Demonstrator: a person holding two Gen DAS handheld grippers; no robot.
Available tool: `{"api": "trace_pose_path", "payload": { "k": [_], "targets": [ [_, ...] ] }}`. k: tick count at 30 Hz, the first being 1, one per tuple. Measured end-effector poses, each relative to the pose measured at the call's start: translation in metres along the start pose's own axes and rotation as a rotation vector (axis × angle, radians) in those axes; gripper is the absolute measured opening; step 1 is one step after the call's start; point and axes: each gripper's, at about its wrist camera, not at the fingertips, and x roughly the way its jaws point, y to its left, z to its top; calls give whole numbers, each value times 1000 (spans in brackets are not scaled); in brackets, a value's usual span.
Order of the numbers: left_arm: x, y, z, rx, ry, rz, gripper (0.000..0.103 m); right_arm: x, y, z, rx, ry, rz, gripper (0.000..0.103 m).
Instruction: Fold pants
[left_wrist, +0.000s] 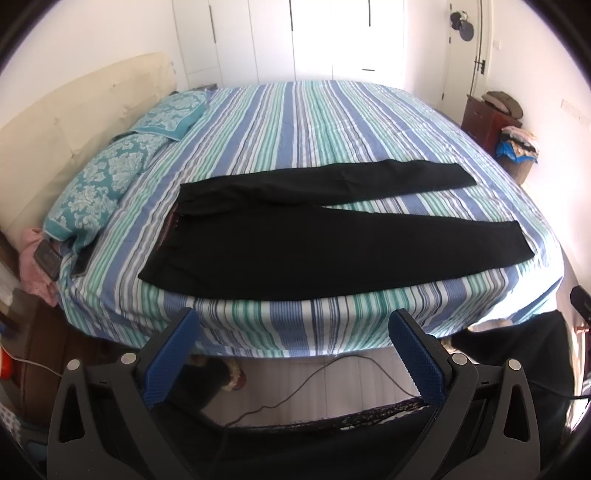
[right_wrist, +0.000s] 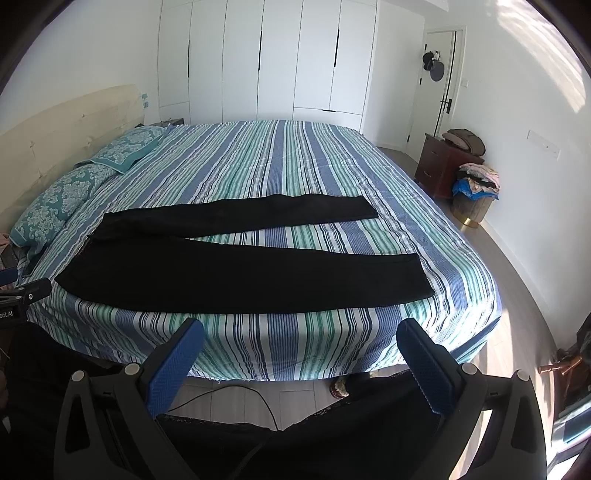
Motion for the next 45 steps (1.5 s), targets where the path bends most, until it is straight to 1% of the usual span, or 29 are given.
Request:
{"api": "trace_pose_path", "payload": {
  "k": [10, 18, 22, 26, 32, 35, 38, 40, 42, 43, 45],
  "targets": [
    [-2, 5, 0, -21, -14, -4, 102, -2, 2, 1, -11, -19, 22, 103],
    [-4, -1, 2, -6, -28, -17, 102, -9, 3, 1, -11, -53, 69, 103],
    [-6, -5, 2, 9, -36, -13, 102, -6, -1, 0, 5, -42, 72, 103],
    [-4, -5, 2, 6, -27, -12, 102, -4, -4, 0, 19, -34, 70, 103],
    [-2, -5, 2, 8, -24, -10, 102, 0, -1, -4, -11, -23, 86, 103],
    [-2, -7, 2, 12, -27, -11, 102, 1, 1, -6, -25, -18, 113, 103],
    [-1, -8, 2, 12, -24, -8, 102, 3, -1, -6, -1, -22, 147, 103],
    [1, -8, 2, 12, -15, -4, 102, 9, -12, -2, 18, -21, 183, 103],
    [2, -7, 1, 11, -7, -1, 102, 24, -35, 9, 34, -22, 222, 103],
    [2, -7, 1, 11, -3, 1, 102, 34, -54, 18, 43, -37, 216, 103],
    [3, -7, 0, 8, 5, 9, 102, 61, -103, 40, 59, -70, 176, 103]
  ]
}}
